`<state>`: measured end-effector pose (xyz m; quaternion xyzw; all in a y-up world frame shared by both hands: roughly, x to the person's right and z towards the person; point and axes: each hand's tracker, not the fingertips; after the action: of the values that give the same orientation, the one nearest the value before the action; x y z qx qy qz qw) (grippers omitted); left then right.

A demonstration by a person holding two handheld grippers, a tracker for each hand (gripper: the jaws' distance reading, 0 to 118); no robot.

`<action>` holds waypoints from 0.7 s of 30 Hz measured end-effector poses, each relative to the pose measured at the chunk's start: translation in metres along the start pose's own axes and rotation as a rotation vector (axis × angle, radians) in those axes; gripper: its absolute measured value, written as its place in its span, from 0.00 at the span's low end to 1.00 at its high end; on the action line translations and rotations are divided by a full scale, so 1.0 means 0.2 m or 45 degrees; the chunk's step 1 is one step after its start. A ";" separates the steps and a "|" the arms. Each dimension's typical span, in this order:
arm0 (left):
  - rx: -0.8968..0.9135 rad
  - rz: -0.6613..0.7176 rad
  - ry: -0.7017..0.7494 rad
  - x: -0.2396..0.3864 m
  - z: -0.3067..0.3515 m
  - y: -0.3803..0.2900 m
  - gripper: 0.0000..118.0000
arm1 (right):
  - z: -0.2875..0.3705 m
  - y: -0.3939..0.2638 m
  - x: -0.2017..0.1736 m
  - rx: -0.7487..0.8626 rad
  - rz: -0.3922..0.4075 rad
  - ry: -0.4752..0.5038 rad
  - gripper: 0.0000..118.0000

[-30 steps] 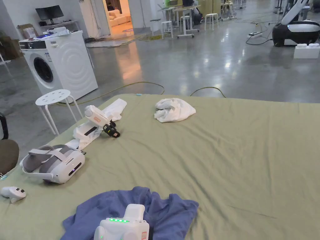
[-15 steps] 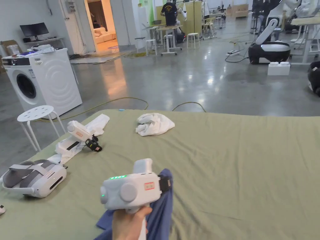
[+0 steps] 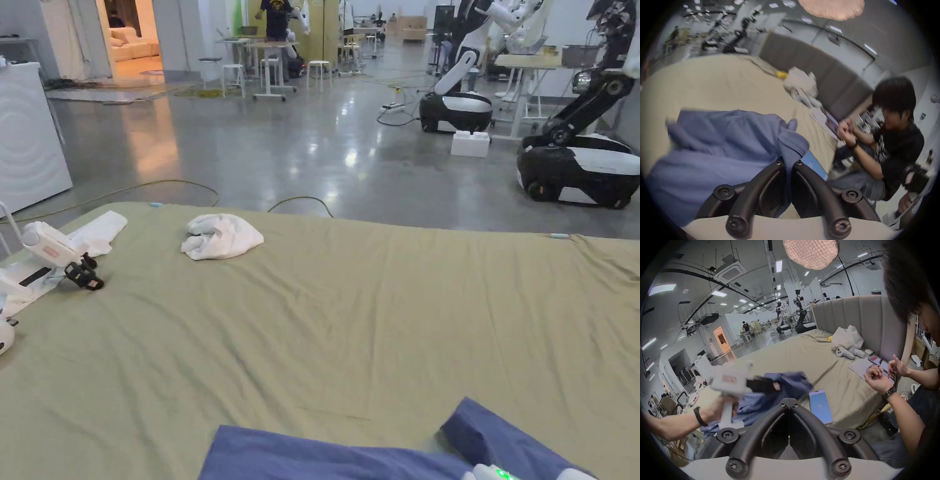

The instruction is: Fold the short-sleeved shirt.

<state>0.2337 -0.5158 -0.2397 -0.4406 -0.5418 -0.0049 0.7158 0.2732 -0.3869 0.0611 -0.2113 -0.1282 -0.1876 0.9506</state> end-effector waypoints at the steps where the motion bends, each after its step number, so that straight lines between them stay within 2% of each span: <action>1: -0.025 0.005 -0.012 0.04 -0.05 -0.07 0.06 | 0.01 -0.01 0.00 -0.007 -0.002 -0.006 0.00; 3: -0.065 -0.009 -0.014 0.12 -0.04 -0.18 0.10 | 0.00 -0.01 0.00 -0.012 0.010 -0.024 0.00; 4: -0.072 -0.023 -0.008 0.12 -0.04 -0.22 0.24 | -0.01 0.02 0.32 -0.016 0.020 -0.022 0.00; 6: -0.077 -0.045 -0.024 0.08 0.08 -0.24 0.81 | -0.01 0.02 0.30 -0.013 0.042 -0.003 0.00; 8: 0.027 -0.027 0.019 0.06 0.32 -0.23 0.81 | -0.02 0.04 0.28 0.008 0.045 0.048 0.00; 11: 0.353 -0.022 0.175 0.03 0.83 -0.23 0.81 | -0.07 0.08 0.21 0.046 0.046 0.100 0.00; 15: 0.740 0.027 0.536 0.15 1.51 -0.39 0.80 | -0.10 0.19 0.07 0.159 0.119 0.205 0.00; 18: 0.880 -0.134 1.021 0.34 1.82 -0.56 0.79 | -0.11 0.26 -0.01 0.220 0.164 0.256 0.00; 20: 0.924 -0.195 1.203 0.46 1.98 -0.66 0.76 | -0.10 0.30 -0.06 0.243 0.178 0.280 0.00; 21: 0.943 -0.174 1.278 0.51 2.04 -0.70 0.70 | -0.10 0.31 -0.07 0.254 0.185 0.292 0.00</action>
<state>-0.1067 -0.2941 -0.0622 -0.0716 -0.1326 -0.0690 0.9862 0.2889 -0.3382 0.0173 -0.1018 -0.0211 -0.1276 0.9864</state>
